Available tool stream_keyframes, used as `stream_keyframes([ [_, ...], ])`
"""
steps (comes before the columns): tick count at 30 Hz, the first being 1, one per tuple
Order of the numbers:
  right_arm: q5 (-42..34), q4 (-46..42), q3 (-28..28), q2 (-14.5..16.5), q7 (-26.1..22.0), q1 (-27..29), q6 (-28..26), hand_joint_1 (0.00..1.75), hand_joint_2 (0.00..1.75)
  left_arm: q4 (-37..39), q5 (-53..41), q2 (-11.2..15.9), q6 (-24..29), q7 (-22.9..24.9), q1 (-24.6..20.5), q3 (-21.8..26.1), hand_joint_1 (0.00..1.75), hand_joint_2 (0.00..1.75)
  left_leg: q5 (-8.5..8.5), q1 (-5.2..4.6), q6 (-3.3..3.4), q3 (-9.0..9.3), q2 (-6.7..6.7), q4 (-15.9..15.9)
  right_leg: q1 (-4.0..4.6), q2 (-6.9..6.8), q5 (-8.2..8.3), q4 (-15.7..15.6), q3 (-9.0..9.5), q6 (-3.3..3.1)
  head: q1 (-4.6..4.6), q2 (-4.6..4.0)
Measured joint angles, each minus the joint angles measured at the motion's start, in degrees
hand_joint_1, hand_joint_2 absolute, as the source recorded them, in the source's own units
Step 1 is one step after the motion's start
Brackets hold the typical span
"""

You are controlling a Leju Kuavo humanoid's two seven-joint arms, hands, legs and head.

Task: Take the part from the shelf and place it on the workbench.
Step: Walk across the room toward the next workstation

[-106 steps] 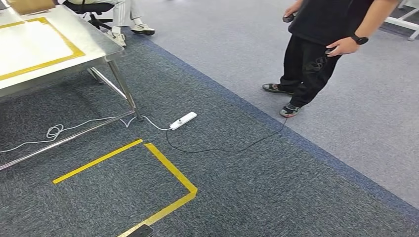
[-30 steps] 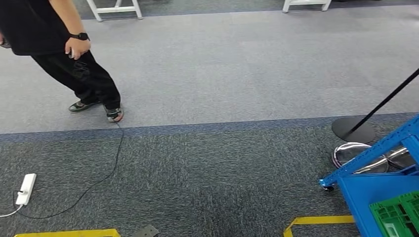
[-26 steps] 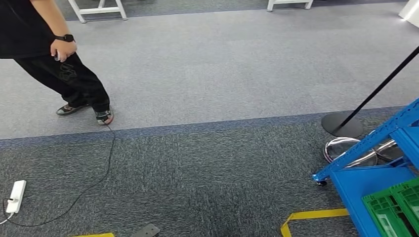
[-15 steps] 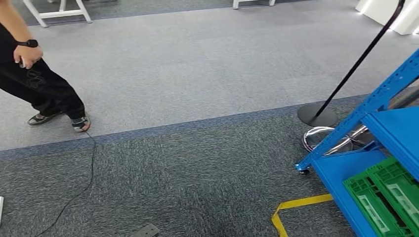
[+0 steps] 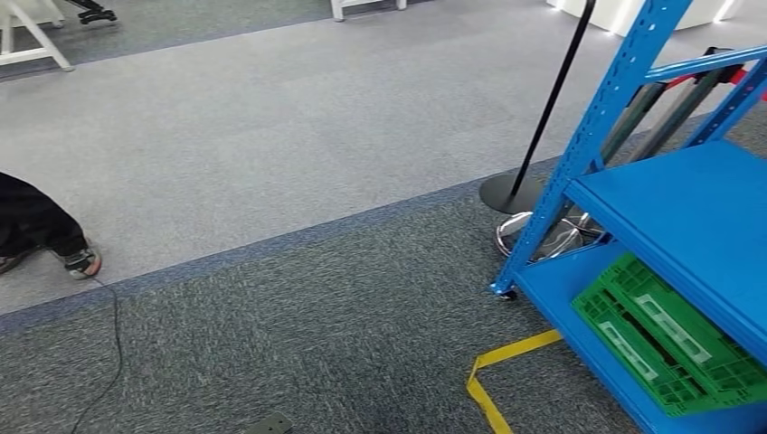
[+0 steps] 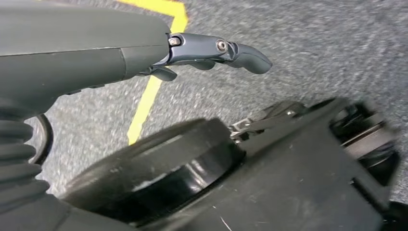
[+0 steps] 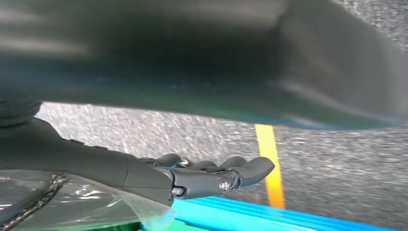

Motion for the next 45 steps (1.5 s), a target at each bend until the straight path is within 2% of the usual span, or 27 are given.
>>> stream_keyframes([
  [2,0.0,0.0,0.0,0.1,0.0,0.0,0.0,0.00,0.00,0.0,0.0,0.2,0.0,0.0,0.0,0.0,0.00,1.75,3.56,-0.21,0.92,3.05,-3.19,-7.9,-0.01,1.53,0.08,0.1,-0.15,0.15,0.03,0.00],
  [4,0.0,0.0,0.0,0.2,0.0,-0.1,0.0,0.00,0.00,0.0,0.0,0.4,0.0,0.0,-0.1,0.0,0.00,1.75,4.29,-0.37,1.25,4.19,-4.90,-11.1,-0.27,2.88,0.26,0.1,-0.67,0.70,-0.04,0.00],
  [6,0.0,0.0,0.0,0.1,0.0,0.1,0.0,0.00,0.00,0.0,0.0,0.3,0.0,0.0,-0.2,-0.1,0.00,1.75,4.53,-0.36,1.35,4.37,-3.66,-11.7,-0.50,3.83,0.43,0.1,-1.39,1.44,-0.12,0.00],
  [8,0.0,0.0,-0.1,0.1,0.0,0.2,0.0,0.00,0.00,0.0,0.0,0.3,0.0,0.0,-0.2,-0.2,0.00,1.75,4.99,-0.14,1.77,4.76,-2.09,-12.7,-0.34,1.38,-0.92,1.8,-2.58,1.99,0.08,0.00],
  [10,0.0,0.0,-0.1,0.1,0.1,0.0,0.0,0.00,0.00,0.0,0.0,0.3,0.0,0.0,-0.1,-0.3,0.00,1.75,5.14,-0.13,2.12,4.96,-0.17,-13.2,-0.25,-2.48,-4.74,7.9,-5.54,2.49,0.38,0.00],
  [12,0.1,0.0,0.0,0.1,0.2,-0.1,0.1,0.00,0.00,0.0,0.0,0.3,0.0,-0.1,0.1,-0.3,0.00,1.75,5.03,-0.19,2.17,4.90,1.91,-13.2,-0.50,-3.90,-7.83,14.9,-8.84,3.06,0.49,0.00],
  [13,0.1,0.0,-0.1,0.1,0.3,0.0,0.1,0.00,0.00,0.0,0.0,0.2,-0.1,-0.1,0.1,-0.3,0.00,1.75,4.96,-0.16,2.10,4.91,2.84,-13.2,-0.64,-4.19,-7.82,15.9,-9.18,3.33,0.49,0.00],
  [14,0.2,0.0,-0.1,0.1,0.4,0.1,0.1,0.00,0.00,0.0,0.0,0.2,-0.1,-0.1,0.1,-0.3,0.00,1.75,4.86,-0.09,1.97,4.95,3.65,-13.1,-0.77,-4.50,-6.71,14.6,-8.28,3.55,0.50,0.00],
  [16,0.3,0.0,-0.1,0.1,0.4,0.2,0.1,0.00,0.00,0.0,0.0,0.1,-0.1,-0.1,0.1,-0.4,0.00,1.75,4.53,0.00,1.47,5.16,5.02,-12.9,-0.91,-6.40,-3.18,6.5,-3.66,3.75,0.53,0.00],
  [18,0.4,0.0,-0.2,0.1,0.4,0.0,0.1,0.00,0.00,0.0,0.0,0.1,-0.1,0.0,0.0,-0.4,0.00,1.75,4.02,-0.18,0.67,5.39,6.15,-12.5,-0.85,-8.06,-1.19,0.5,0.00,3.14,0.40,0.00],
  [19,0.5,0.0,-0.2,0.1,0.3,0.0,0.1,0.00,0.00,0.0,0.0,0.1,-0.1,0.0,0.0,-0.4,0.00,1.75,3.86,-0.30,0.30,5.55,6.62,-12.3,-0.77,-8.26,-1.05,-0.3,0.53,2.67,0.33,0.00],
  [21,0.6,0.0,-0.2,0.1,0.3,0.1,0.1,0.00,0.00,0.0,0.0,0.0,-0.1,0.0,-0.2,-0.4,0.00,1.75,3.68,-0.23,-0.32,5.93,7.39,-12.2,-0.70,-7.13,-0.96,-0.2,0.35,1.79,0.15,0.00],
  [22,0.6,0.0,-0.2,0.1,0.3,0.2,0.1,0.00,0.00,0.0,0.0,0.0,-0.1,0.0,-0.4,-0.4,0.00,1.75,3.34,-0.07,-0.70,6.00,6.94,-12.0,-0.74,-6.65,-0.90,-0.2,0.35,1.42,0.13,0.00],
  [24,0.6,0.0,-0.2,0.1,0.2,0.2,0.1,0.00,0.00,0.0,0.0,0.0,0.0,0.0,-0.5,-0.5,0.00,1.75,0.70,0.24,-1.31,4.75,4.21,-8.5,-0.90,-5.55,-0.64,-0.3,0.51,0.68,-0.04,0.00],
  [26,0.6,0.0,-0.2,0.1,0.1,-0.1,0.2,0.00,0.00,0.0,0.1,0.0,-0.1,0.0,-0.4,-0.4,0.00,1.75,-3.49,0.34,-1.46,1.46,1.64,-0.6,-0.86,-4.23,-0.45,-0.3,0.33,0.26,-0.19,0.00],
  [28,0.6,0.0,-0.2,0.1,0.0,-0.2,0.2,0.00,0.00,0.0,0.3,0.0,-0.2,0.0,-0.5,-0.4,0.00,1.75,-5.16,0.32,-1.30,-1.05,1.18,5.0,-0.69,-2.67,-0.39,-0.3,0.30,0.13,-0.17,0.00],
  [29,0.6,0.0,-0.2,0.1,0.0,-0.2,0.2,0.00,0.00,0.0,0.3,0.0,-0.2,0.0,-0.6,-0.4,0.00,1.75,-4.15,0.30,-1.09,-0.95,1.09,4.6,-0.61,-1.82,-0.38,-0.3,0.36,0.12,-0.16,0.00],
  [30,0.6,0.0,-0.2,0.1,0.0,-0.1,0.2,0.00,0.00,0.0,0.3,-0.1,-0.2,0.1,-0.7,-0.4,0.00,1.75,-2.13,0.29,-0.80,0.10,0.77,2.1,-0.55,-0.91,-0.37,-0.2,0.45,0.13,-0.16,0.00],
  [32,0.6,0.0,-0.2,0.1,0.0,-0.1,0.2,0.00,0.00,0.0,0.2,0.0,-0.2,0.2,-0.6,-0.4,0.00,1.75,2.29,0.30,0.01,3.31,-1.53,-5.9,-0.48,0.80,-0.34,-0.2,0.49,0.29,-0.14,0.00],
  [34,0.6,0.0,-0.2,0.1,0.0,-0.2,0.2,0.00,0.00,0.0,0.2,0.1,-0.2,0.2,-0.6,-0.4,0.00,1.75,3.77,0.31,0.57,5.10,-3.77,-10.8,-0.59,2.22,-0.16,0.0,-0.03,0.81,-0.15,0.00],
  [35,0.6,0.0,-0.2,0.2,0.0,-0.2,0.2,0.00,0.00,0.0,0.2,0.1,-0.2,0.2,-0.7,-0.4,0.00,1.75,3.57,0.27,0.67,5.23,-4.05,-11.3,-0.72,2.84,0.02,0.0,-0.38,1.21,-0.19,0.00],
  [37,0.6,0.0,-0.2,0.1,0.0,0.1,0.2,0.00,0.00,0.0,0.2,0.0,-0.2,0.2,-0.8,-0.4,0.00,1.75,3.74,0.32,0.84,5.37,-2.90,-12.0,-0.93,3.20,0.16,0.0,-1.18,1.98,-0.27,0.00],
  [39,0.7,0.0,-0.2,0.1,0.0,0.2,0.3,0.00,0.00,0.0,0.2,-0.1,-0.2,0.3,-0.8,-0.5,0.00,1.75,4.06,0.47,1.32,5.63,-1.37,-12.7,-0.78,0.23,-1.52,2.5,-2.76,2.48,0.01,0.00],
  [41,0.8,0.0,-0.2,0.1,0.1,-0.1,0.3,0.00,0.00,0.0,0.2,-0.2,-0.1,0.3,-0.6,-0.4,0.00,1.75,4.10,0.38,1.63,5.72,0.45,-12.9,-0.73,-3.23,-5.17,9.4,-6.17,2.80,0.32,0.00],
  [43,0.8,0.0,-0.2,0.0,0.0,-0.2,0.4,0.00,0.00,0.0,0.3,-0.2,-0.1,0.3,-0.4,-0.4,0.00,1.75,4.02,0.26,1.65,5.72,2.36,-12.8,-0.85,-4.07,-7.25,15.5,-9.16,3.21,0.36,0.00],
  [44,0.8,0.0,-0.2,-0.1,0.0,-0.1,0.4,0.00,0.00,0.0,0.3,-0.2,-0.1,0.4,-0.4,-0.4,0.00,1.75,3.96,0.27,1.60,5.74,3.20,-12.8,-0.91,-4.26,-6.80,15.9,-9.25,3.39,0.37,0.00],
  [45,0.8,0.0,-0.2,-0.1,0.0,0.0,0.4,0.00,0.00,0.0,0.3,-0.2,-0.1,0.4,-0.4,-0.4,0.00,1.75,3.87,0.31,1.47,5.78,3.94,-12.7,-0.96,-4.58,-5.42,14.0,-8.15,3.53,0.38,0.00],
])
